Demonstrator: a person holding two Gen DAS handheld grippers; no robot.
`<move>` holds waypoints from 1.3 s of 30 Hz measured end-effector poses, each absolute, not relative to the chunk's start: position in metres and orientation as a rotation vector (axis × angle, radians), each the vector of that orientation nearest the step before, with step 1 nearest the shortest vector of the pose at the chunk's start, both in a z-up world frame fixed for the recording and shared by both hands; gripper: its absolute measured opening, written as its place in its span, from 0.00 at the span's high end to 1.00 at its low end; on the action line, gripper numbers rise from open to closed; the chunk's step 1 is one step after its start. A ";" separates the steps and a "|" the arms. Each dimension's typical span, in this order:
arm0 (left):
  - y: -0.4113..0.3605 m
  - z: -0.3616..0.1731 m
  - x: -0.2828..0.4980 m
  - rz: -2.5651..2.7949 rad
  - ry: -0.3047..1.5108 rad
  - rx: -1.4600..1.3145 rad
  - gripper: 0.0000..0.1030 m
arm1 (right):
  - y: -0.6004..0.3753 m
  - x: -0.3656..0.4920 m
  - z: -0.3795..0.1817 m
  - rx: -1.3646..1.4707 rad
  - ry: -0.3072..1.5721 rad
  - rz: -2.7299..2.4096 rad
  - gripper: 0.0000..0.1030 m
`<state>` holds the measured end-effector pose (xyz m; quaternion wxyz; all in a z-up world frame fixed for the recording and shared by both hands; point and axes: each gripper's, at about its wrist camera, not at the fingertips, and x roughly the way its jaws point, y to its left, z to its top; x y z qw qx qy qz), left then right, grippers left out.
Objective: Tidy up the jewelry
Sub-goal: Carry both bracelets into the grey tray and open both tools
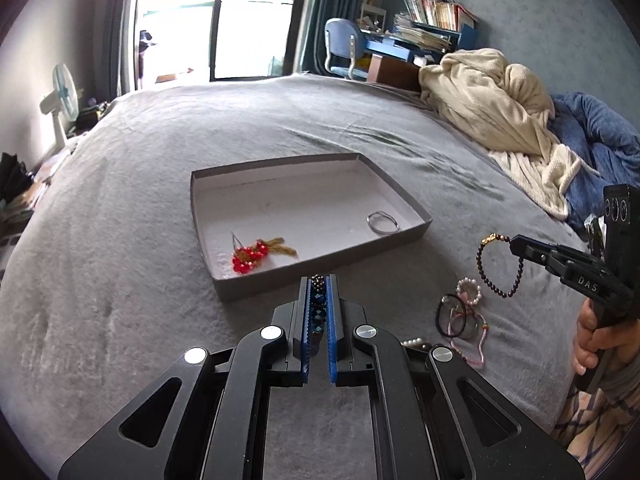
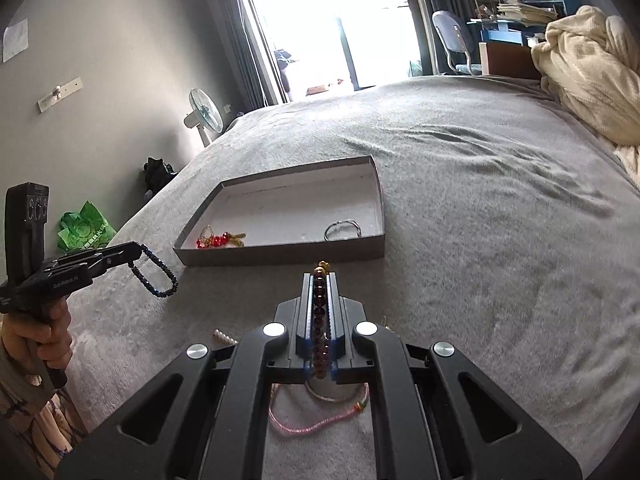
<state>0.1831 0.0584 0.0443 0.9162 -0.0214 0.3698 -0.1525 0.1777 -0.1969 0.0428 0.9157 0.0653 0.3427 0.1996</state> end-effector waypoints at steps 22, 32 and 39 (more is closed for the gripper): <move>0.048 0.060 0.268 -0.318 0.783 -0.056 0.93 | -0.133 0.276 0.059 -0.007 0.726 0.475 0.94; 0.020 0.045 0.316 -0.337 0.815 0.001 0.93 | -0.103 0.329 0.030 -0.021 0.796 0.517 0.94; 0.024 0.020 0.357 -0.326 0.860 0.005 0.93 | -0.093 0.362 0.008 0.017 0.852 0.545 0.94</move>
